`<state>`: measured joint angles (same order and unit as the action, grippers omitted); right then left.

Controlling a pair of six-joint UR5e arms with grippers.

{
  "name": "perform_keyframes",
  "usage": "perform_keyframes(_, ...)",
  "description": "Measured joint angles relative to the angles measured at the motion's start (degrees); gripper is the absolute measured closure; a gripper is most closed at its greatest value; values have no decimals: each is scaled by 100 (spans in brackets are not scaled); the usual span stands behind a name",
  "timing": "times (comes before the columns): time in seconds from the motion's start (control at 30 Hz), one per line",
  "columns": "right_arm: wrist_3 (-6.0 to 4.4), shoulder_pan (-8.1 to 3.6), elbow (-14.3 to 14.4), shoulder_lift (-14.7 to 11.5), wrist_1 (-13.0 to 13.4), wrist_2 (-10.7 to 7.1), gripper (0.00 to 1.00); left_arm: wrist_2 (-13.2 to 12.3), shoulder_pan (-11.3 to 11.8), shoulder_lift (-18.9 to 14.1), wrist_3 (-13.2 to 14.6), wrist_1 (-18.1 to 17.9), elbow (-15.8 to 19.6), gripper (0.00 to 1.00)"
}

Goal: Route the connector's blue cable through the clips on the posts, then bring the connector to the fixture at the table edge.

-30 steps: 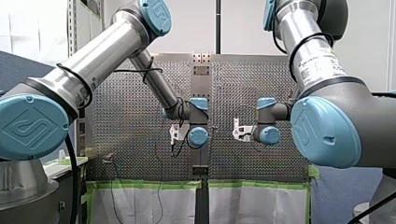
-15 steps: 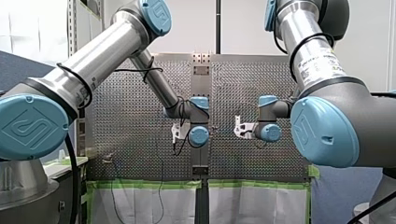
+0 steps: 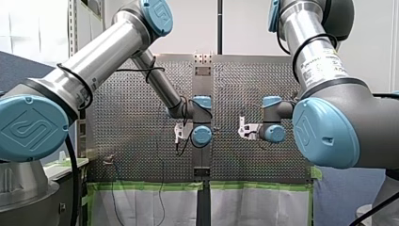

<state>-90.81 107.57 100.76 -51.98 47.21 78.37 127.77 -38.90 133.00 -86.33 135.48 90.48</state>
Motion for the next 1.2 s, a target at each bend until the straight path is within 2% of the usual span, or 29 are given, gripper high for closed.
perform_keyframes(0.43, 5, -17, 0, 0, -2, -37, 100, 75, 15, 422, -122, 249, -457, 93)
perform_keyframes(0.67, 6, -24, -1, 0, 4, -34, 100, 104, 43, 446, -183, 388, -538, 93)
perform_keyframes(0.97, 67, -23, 0, 0, -101, -34, 100, 343, -124, 442, -213, 707, -537, 90)
perform_keyframes(1.2, 74, -26, 0, 0, -112, -32, 100, 451, -207, 440, -217, 767, -544, 90)
